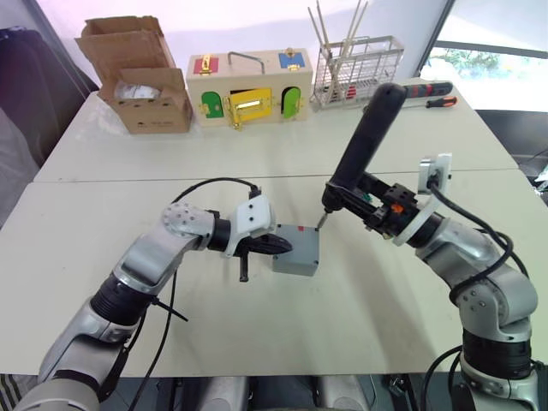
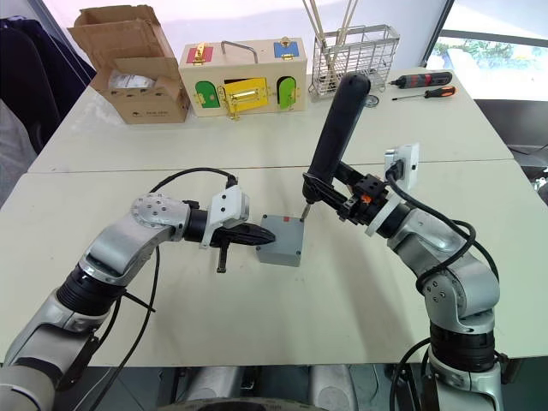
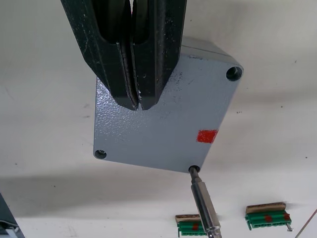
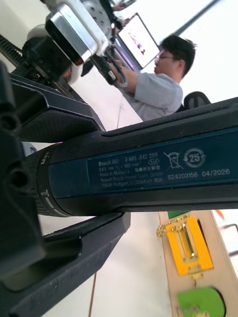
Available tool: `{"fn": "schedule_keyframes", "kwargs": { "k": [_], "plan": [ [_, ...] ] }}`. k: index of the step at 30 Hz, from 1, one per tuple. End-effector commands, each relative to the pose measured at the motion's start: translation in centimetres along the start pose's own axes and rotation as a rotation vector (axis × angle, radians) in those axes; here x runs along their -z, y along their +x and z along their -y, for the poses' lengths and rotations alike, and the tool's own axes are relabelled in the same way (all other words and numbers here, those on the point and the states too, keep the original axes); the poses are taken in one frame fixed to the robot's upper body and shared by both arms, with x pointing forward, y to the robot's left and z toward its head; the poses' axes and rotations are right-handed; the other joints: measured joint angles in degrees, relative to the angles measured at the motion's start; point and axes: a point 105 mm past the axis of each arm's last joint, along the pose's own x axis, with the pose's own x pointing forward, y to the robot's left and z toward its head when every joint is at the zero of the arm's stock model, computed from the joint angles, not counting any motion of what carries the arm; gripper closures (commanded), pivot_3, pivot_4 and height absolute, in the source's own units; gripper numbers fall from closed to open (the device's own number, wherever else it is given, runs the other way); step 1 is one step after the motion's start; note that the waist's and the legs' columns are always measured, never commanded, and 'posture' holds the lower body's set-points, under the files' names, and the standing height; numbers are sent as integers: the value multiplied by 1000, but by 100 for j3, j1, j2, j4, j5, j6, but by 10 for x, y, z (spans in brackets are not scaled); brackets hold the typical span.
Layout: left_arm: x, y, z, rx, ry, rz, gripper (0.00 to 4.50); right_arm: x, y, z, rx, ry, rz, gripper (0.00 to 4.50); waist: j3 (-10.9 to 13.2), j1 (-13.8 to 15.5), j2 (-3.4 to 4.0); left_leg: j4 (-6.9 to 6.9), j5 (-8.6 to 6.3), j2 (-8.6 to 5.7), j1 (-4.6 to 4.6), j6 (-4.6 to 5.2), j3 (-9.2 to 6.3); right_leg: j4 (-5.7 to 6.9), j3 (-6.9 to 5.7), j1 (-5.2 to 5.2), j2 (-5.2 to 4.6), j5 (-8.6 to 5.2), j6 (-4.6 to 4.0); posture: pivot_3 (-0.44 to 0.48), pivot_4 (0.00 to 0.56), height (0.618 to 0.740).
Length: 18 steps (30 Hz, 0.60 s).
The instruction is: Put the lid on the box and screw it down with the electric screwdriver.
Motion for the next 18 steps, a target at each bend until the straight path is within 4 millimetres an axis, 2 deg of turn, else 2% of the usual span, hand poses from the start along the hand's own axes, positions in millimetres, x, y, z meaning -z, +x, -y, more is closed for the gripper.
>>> {"fn": "schedule_keyframes", "kwargs": {
  "k": [1,9,18],
  "plan": [
    [3,2,-3,-17,-6,-13,4500,13,9,-12,-70,-31,-55,2597,-7,2,-9,0,0,0,1,0,-1,0,0,1,0,0,0,0,150,730],
    [6,7,3,-16,-33,-8,4500,33,5,-18,-87,-38,-106,2597,-62,11,-61,0,-2,2,7,2,-5,-1,-3,10,0,0,0,0,150,730],
    [8,11,8,-1,-49,-17,4500,47,3,-21,-87,-4,-123,2597,-94,13,-69,-6,-15,4,45,22,-7,-7,-3,49,2,-1,-1,0,150,730]
  ]
}}
